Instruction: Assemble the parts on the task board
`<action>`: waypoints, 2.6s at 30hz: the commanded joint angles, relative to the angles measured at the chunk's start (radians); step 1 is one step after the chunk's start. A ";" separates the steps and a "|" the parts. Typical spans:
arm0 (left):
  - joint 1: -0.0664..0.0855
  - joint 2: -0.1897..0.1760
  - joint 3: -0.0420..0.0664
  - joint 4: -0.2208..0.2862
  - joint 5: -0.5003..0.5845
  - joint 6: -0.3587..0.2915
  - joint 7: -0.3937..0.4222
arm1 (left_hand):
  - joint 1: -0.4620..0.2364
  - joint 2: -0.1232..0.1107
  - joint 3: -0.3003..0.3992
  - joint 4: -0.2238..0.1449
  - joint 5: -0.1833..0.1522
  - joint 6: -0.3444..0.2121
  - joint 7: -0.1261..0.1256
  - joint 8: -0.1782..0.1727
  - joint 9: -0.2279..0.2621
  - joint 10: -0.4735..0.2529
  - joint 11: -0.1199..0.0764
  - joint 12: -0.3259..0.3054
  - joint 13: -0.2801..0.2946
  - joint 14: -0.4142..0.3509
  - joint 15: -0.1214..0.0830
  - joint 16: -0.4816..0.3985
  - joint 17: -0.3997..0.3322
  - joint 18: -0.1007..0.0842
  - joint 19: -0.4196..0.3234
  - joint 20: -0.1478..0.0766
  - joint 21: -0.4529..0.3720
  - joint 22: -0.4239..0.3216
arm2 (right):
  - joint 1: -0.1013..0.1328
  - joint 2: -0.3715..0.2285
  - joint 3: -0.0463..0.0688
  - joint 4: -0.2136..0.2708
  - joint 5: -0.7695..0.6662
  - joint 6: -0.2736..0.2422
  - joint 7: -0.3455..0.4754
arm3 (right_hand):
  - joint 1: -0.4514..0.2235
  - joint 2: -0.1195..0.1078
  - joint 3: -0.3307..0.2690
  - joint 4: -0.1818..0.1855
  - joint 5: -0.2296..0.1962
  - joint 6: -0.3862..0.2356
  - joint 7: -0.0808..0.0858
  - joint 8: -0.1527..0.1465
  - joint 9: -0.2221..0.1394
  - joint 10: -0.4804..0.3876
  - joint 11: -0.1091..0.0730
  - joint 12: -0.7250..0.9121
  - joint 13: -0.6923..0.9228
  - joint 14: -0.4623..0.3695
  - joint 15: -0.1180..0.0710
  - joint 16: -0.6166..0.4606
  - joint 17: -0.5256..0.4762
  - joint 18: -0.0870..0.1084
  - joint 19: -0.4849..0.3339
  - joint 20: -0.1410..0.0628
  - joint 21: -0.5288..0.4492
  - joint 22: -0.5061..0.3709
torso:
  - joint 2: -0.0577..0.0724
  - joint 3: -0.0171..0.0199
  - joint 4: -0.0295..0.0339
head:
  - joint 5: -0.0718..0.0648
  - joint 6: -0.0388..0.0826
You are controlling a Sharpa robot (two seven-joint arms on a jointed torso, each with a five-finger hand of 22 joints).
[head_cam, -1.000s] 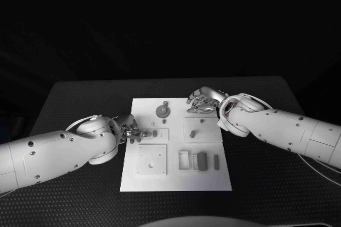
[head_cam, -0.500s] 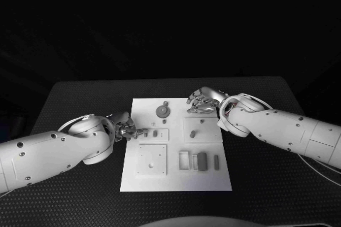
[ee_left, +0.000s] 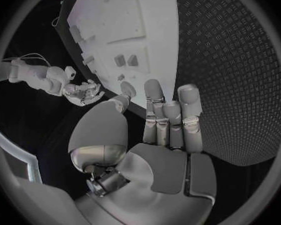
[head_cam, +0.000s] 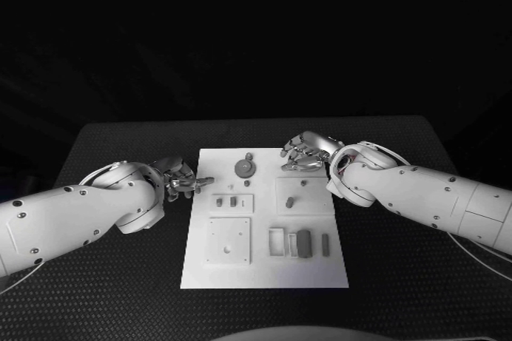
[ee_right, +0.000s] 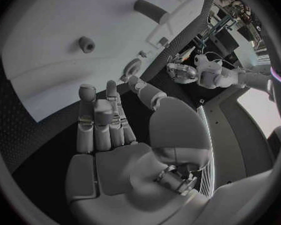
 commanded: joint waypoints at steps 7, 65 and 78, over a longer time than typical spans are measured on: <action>0.017 0.040 0.001 -0.072 0.131 -0.130 0.188 | 0.310 -0.049 -0.013 -0.044 0.073 -0.159 0.083 -0.077 -0.021 -0.138 0.090 -0.168 -0.081 -0.111 0.092 -0.171 -0.088 0.048 -0.123 0.081 -0.175 -0.098 | 0.000 0.001 0.000 -0.005 -0.001 -0.005 0.012 | -0.002 0.001 0.000 -0.003 0.001 0.002 0.007 0.004 -0.001 0.002 0.009 0.006 0.002 -0.008 0.000 -0.005 -0.001 0.059 0.000 -0.008 -0.004 0.020 | 0.000 0.0004 0.0003 | -0.004 0.006; -0.047 0.314 -0.045 -0.322 -0.423 -0.099 0.545 | 0.303 -0.041 0.201 -0.514 0.045 -0.176 0.096 -0.102 -0.100 -0.064 0.178 -0.694 -0.223 -0.105 0.176 -0.363 -0.044 0.067 -0.090 0.165 -0.376 -0.165 | 0.000 0.014 0.000 -0.009 0.005 -0.043 0.012 | -0.002 0.004 0.000 -0.003 0.001 0.002 0.006 0.005 -0.001 0.003 0.008 0.007 0.002 -0.007 0.000 -0.003 -0.001 0.059 0.002 -0.009 -0.003 0.020 | 0.002 0.0003 -0.0005 | -0.017 0.015; -0.054 0.321 -0.044 -0.332 -0.423 -0.125 0.544 | 0.278 -0.037 0.224 -0.522 0.044 -0.188 0.101 -0.110 -0.104 -0.067 0.179 -0.721 -0.224 -0.090 0.175 -0.289 0.005 0.092 -0.062 0.163 -0.318 -0.079 | 0.000 0.014 0.000 -0.008 0.006 -0.040 0.012 | -0.002 0.004 0.000 -0.003 0.001 0.003 0.006 0.005 -0.002 0.003 0.008 0.007 0.002 -0.006 -0.001 -0.003 -0.001 0.059 0.003 -0.009 -0.003 0.020 | 0.000 -0.0002 -0.0001 | -0.019 0.012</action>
